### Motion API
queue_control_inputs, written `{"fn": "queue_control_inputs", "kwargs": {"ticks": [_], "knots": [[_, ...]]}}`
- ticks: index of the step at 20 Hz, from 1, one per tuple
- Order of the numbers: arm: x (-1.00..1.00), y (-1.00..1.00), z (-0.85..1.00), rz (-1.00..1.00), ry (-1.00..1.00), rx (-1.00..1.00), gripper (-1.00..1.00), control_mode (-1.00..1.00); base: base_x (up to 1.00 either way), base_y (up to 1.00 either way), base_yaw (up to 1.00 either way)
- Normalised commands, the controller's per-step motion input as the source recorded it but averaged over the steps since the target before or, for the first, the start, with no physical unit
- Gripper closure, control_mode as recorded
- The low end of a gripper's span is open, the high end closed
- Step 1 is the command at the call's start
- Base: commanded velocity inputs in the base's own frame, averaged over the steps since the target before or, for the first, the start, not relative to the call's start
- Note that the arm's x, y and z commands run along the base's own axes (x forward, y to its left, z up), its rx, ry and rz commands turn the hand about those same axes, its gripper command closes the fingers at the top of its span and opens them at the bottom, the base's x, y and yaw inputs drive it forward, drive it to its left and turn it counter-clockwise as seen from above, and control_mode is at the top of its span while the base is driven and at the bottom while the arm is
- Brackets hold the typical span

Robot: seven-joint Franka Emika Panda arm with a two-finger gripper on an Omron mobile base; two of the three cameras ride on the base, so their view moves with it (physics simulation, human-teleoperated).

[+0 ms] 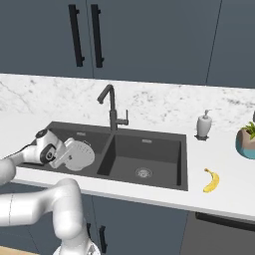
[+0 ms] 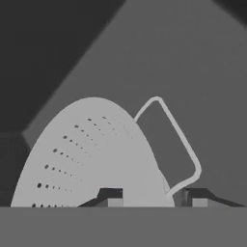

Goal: Put the colander in the sink, put the banana in the colander, and turn on the sink faucet and pour water over the colander.

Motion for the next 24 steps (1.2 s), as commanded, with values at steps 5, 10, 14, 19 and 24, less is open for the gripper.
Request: {"fn": "queue_control_inputs", "kwargs": {"ticks": [5, 10, 14, 19, 24], "knots": [[0.11, -0.43, 0.00, -0.15, -0.12, 0.10, 1.00, -1.00, 0.00, 0.00, 0.00], [0.00, -0.56, 0.00, -0.27, -0.04, 0.05, 1.00, -1.00, 0.00, 0.00, 0.00], [0.00, -0.57, 0.00, -0.30, -0.01, 0.00, 1.00, -1.00, 0.00, 0.00, 0.00], [0.02, -0.22, 0.03, -0.28, -0.05, 0.00, -1.00, -1.00, 0.00, 0.00, 0.00], [0.04, 0.08, 0.31, -0.16, -0.13, 0.00, -1.00, -1.00, 0.00, 0.00, 0.00]]}}
